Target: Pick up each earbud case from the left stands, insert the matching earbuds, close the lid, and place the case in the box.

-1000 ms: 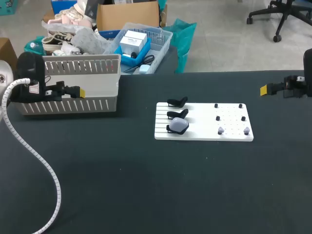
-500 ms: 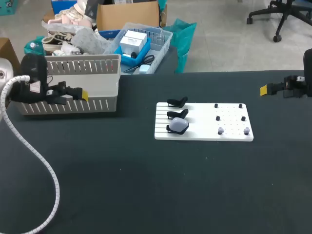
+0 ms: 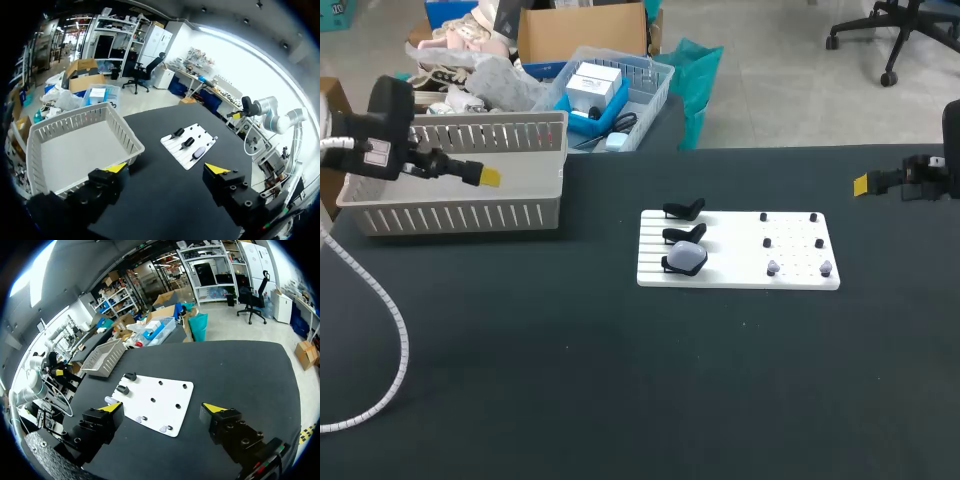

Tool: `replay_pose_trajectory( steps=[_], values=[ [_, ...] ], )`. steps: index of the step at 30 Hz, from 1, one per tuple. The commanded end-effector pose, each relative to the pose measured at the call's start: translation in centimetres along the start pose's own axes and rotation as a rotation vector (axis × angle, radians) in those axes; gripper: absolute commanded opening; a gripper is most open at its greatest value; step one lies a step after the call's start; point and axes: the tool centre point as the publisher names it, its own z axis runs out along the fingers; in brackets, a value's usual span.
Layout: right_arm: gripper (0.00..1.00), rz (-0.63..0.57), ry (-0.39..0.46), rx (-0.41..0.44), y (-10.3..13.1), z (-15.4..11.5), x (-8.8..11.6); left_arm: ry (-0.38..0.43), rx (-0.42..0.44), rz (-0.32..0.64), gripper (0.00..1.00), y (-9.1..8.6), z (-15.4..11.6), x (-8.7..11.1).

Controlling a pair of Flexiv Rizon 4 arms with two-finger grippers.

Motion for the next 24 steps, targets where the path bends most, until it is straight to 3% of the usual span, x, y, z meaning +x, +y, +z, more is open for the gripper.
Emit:
replay_pose_trajectory(
  steps=[1,10,17,24],
  values=[
    [1.00,-0.001,0.000,-0.001,-0.1,0.2,0.0,-0.010,0.142,0.137,1.00,-0.3,0.7,0.1],
    [1.00,-0.001,0.000,-0.001,-0.1,0.2,0.0,0.024,0.207,0.415,1.00,-1.6,4.1,0.0],
    [1.00,-0.001,0.000,-0.001,-0.1,0.2,0.0,0.001,0.272,0.555,1.00,-3.3,7.4,-0.4],
    [1.00,-0.001,0.000,-0.001,-0.1,0.2,0.0,0.036,0.371,0.613,1.00,-5.0,10.3,-0.2]
  ],
)
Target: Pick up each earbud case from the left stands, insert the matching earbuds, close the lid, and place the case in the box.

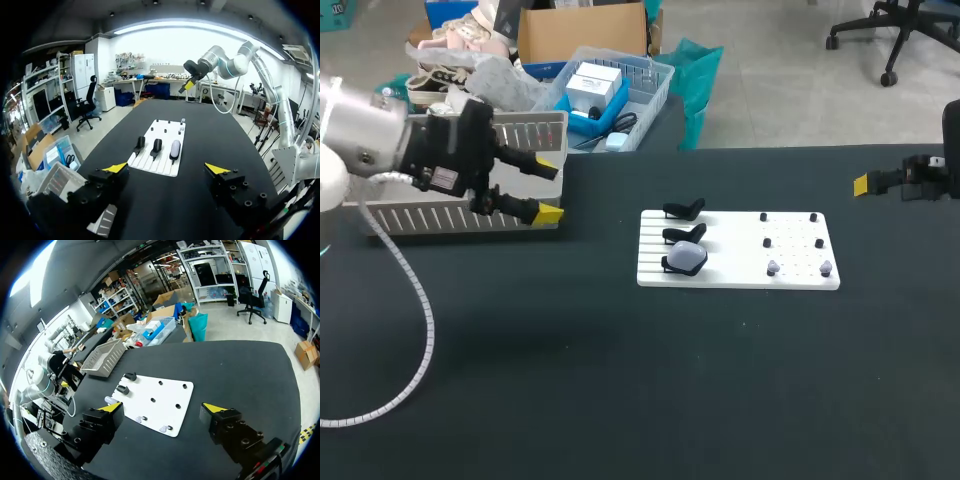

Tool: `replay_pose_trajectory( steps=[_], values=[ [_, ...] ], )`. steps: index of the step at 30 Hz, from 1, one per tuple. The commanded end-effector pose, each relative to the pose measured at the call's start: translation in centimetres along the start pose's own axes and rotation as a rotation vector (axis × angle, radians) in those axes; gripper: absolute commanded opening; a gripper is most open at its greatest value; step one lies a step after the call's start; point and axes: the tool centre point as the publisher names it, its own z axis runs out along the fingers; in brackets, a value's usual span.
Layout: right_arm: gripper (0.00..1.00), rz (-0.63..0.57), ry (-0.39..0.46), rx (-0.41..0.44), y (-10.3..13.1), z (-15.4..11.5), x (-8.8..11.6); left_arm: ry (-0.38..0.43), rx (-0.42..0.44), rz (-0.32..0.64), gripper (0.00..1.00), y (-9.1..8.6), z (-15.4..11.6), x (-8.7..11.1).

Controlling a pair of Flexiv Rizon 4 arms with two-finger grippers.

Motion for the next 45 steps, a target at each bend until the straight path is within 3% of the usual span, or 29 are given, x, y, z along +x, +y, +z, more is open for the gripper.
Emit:
replay_pose_trajectory(
  steps=[1,2,6,9,15,17,18,21,24,28,32,38,40,45],
  values=[
    [1.00,-0.001,0.000,-0.002,-0.1,0.2,0.0,0.009,0.100,0.017,1.00,0.7,2.4,-0.2],
    [1.00,-0.001,0.000,-0.002,-0.1,0.2,0.0,0.006,0.104,0.024,0.90,0.6,2.9,-0.3],
    [1.00,-0.001,0.000,-0.002,-0.1,0.2,0.0,-0.005,0.132,0.057,0.91,-0.3,4.4,-0.3],
    [1.00,-0.001,0.000,-0.002,-0.1,0.2,0.0,-0.022,0.137,0.088,0.76,-0.7,5.6,-0.2],
    [1.00,-0.001,0.000,-0.002,-0.1,0.2,0.0,-0.050,0.135,0.154,0.98,-1.3,7.0,0.2],
    [1.00,-0.001,0.000,-0.002,-0.1,0.2,0.0,-0.054,0.134,0.171,0.98,-1.5,7.4,0.5],
    [1.00,-0.001,0.000,-0.002,-0.1,0.2,0.0,-0.053,0.140,0.166,0.96,-1.6,7.7,0.6],
    [1.00,-0.001,0.000,-0.002,-0.1,0.2,0.0,-0.059,0.143,0.169,0.78,-1.8,8.2,0.8],
    [1.00,-0.001,0.000,-0.002,-0.1,0.2,0.0,-0.070,0.144,0.175,0.76,-2.0,8.7,0.8],
    [1.00,-0.001,0.000,-0.002,-0.1,0.2,0.0,-0.083,0.141,0.189,0.64,-2.3,9.5,1.0],
    [1.00,-0.001,0.000,-0.002,-0.1,0.2,0.0,-0.082,0.141,0.206,0.65,-2.5,10.3,1.7],
    [1.00,-0.001,0.000,-0.002,-0.1,0.2,0.0,-0.115,0.113,0.246,0.57,-2.7,11.8,2.0],
    [1.00,-0.001,0.000,-0.002,-0.1,0.2,0.0,-0.110,0.113,0.235,0.50,-2.7,12.4,1.9],
    [1.00,-0.001,0.000,-0.002,-0.1,0.2,0.0,-0.090,0.113,0.245,0.48,-2.8,13.7,2.3]
  ],
)
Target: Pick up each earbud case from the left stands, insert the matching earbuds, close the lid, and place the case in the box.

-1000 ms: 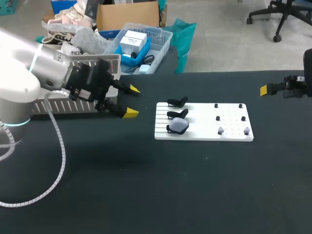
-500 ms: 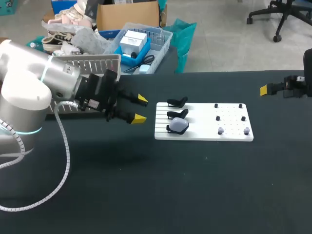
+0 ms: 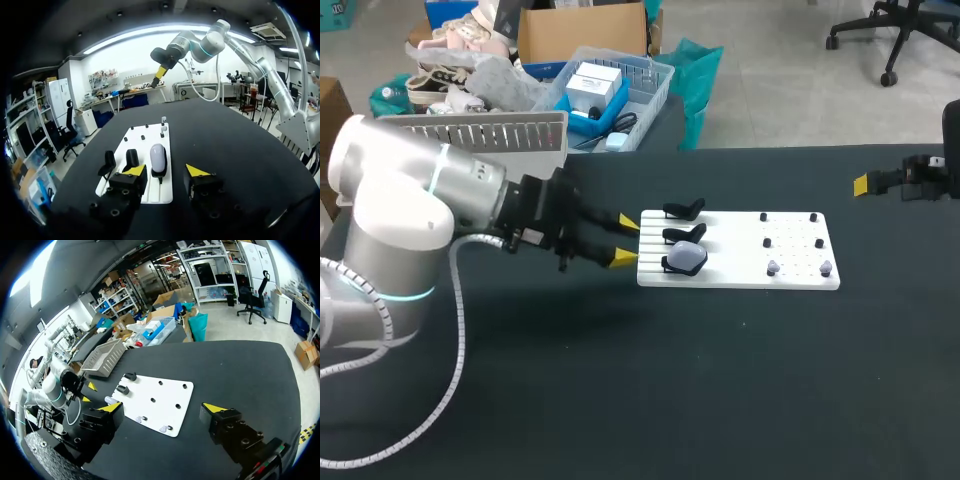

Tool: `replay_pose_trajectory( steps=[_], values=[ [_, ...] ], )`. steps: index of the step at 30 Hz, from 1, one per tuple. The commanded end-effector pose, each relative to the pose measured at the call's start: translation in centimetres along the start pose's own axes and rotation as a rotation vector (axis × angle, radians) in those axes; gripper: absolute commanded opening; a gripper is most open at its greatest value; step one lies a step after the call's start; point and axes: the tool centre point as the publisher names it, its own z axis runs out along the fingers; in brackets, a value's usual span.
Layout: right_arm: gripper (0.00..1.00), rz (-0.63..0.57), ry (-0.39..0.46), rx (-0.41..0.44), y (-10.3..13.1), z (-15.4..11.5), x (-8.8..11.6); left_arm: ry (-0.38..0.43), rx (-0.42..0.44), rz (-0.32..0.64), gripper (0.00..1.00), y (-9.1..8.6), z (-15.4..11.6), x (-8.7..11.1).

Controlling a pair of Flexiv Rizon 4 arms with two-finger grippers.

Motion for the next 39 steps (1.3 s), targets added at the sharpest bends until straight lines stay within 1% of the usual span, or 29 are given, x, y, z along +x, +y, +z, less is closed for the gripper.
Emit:
replay_pose_trajectory(
  steps=[1,6,17,27,32,39],
  values=[
    [1.00,-0.001,0.000,-0.002,-0.1,0.2,0.0,0.012,0.001,0.005,0.49,-0.2,1.4,0.3],
    [1.00,-0.001,0.000,-0.002,-0.1,0.2,0.0,0.026,0.009,0.007,0.49,-0.4,2.5,0.5],
    [1.00,-0.001,0.000,-0.002,-0.1,0.2,0.0,0.032,-0.004,-0.005,0.48,0.8,3.4,0.7],
    [1.00,-0.001,0.000,-0.002,-0.1,0.2,0.0,0.031,0.002,-0.010,0.47,0.9,4.1,0.5],
    [1.00,-0.001,0.000,-0.002,-0.1,0.2,0.0,0.041,0.006,-0.008,0.45,1.0,4.7,0.8],
    [1.00,-0.001,0.000,-0.002,-0.1,0.2,0.0,0.054,-0.019,-0.013,0.44,1.7,6.0,1.2]
  ],
)
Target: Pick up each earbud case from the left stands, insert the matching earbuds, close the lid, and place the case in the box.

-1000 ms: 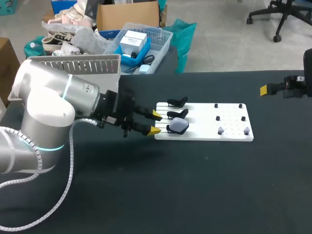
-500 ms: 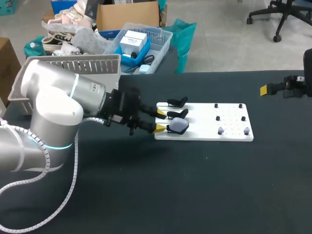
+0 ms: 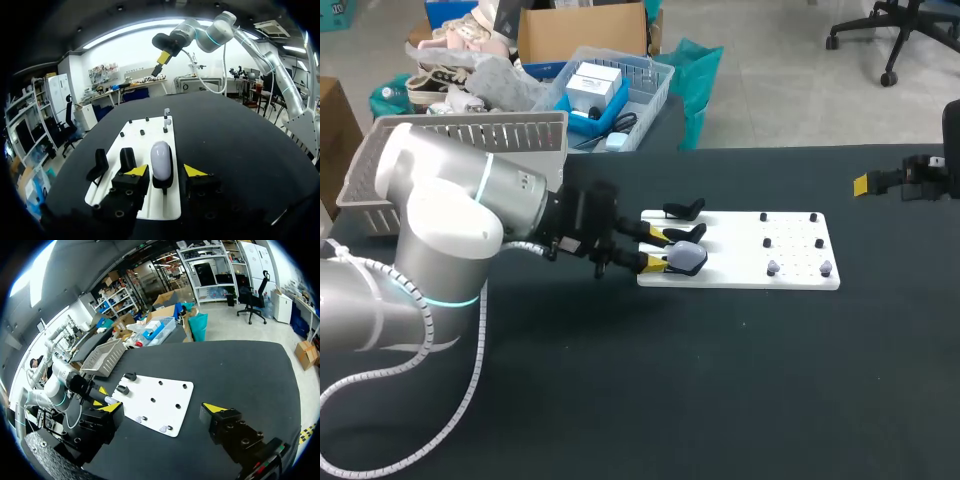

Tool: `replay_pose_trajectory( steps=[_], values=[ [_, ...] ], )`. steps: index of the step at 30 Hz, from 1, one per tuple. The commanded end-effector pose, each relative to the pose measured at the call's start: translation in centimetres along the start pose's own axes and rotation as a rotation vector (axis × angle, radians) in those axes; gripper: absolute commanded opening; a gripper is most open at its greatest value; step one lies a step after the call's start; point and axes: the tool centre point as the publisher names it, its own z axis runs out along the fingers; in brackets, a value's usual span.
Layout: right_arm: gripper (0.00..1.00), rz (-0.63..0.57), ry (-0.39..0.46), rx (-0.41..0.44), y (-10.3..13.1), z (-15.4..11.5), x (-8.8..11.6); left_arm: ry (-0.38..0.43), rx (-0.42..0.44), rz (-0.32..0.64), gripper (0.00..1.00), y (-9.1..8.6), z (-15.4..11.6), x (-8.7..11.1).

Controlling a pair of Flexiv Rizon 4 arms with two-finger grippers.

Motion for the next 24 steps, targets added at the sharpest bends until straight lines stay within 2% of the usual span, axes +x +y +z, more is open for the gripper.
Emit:
replay_pose_trajectory(
  steps=[1,18,24],
  values=[
    [1.00,-0.001,0.000,-0.002,-0.07,0.15,-0.02,0.005,-0.010,-0.002,0.44,0.67,1.30,0.17],
    [1.00,-0.001,0.000,-0.002,-0.07,0.15,-0.02,0.008,-0.013,-0.010,0.44,0.96,2.23,0.07],
    [1.00,-0.001,0.000,-0.002,-0.07,0.15,-0.02,0.009,-0.012,-0.013,0.38,0.92,2.30,0.08]
  ],
)
